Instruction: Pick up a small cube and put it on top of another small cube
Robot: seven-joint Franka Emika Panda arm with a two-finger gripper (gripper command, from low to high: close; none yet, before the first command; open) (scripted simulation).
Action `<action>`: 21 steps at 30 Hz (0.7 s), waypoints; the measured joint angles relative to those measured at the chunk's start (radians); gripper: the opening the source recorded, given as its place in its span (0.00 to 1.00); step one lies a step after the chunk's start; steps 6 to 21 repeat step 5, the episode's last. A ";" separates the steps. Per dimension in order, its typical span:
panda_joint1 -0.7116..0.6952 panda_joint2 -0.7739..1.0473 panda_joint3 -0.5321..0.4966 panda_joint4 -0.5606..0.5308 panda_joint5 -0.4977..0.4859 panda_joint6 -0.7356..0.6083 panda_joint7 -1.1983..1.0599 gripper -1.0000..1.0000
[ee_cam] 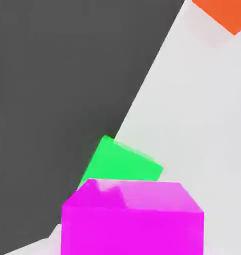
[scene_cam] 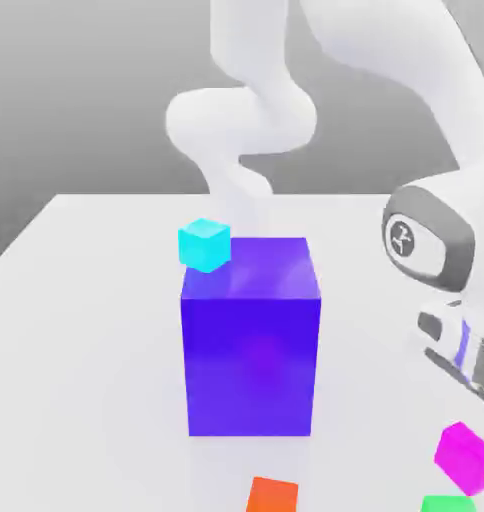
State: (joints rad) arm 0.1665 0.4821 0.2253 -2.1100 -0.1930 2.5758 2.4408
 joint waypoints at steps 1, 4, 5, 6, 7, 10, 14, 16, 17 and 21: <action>0.000 0.000 0.000 0.000 0.000 0.000 0.000 1.00; 0.000 0.000 0.000 0.000 0.000 0.000 0.000 1.00; 0.000 0.000 0.000 0.000 0.000 0.000 0.000 1.00; 0.000 0.000 0.000 0.000 0.000 0.000 0.000 1.00; 0.000 0.000 0.000 0.000 0.000 0.000 0.000 1.00; 0.000 0.000 0.000 0.000 0.000 0.000 0.000 1.00; 0.000 0.000 0.000 0.000 0.000 0.000 0.000 1.00; 0.000 0.000 0.000 0.000 0.000 0.000 0.000 1.00; 0.000 0.000 0.000 0.000 0.000 0.000 0.000 1.00; 0.000 0.000 0.000 0.000 0.000 0.000 0.000 1.00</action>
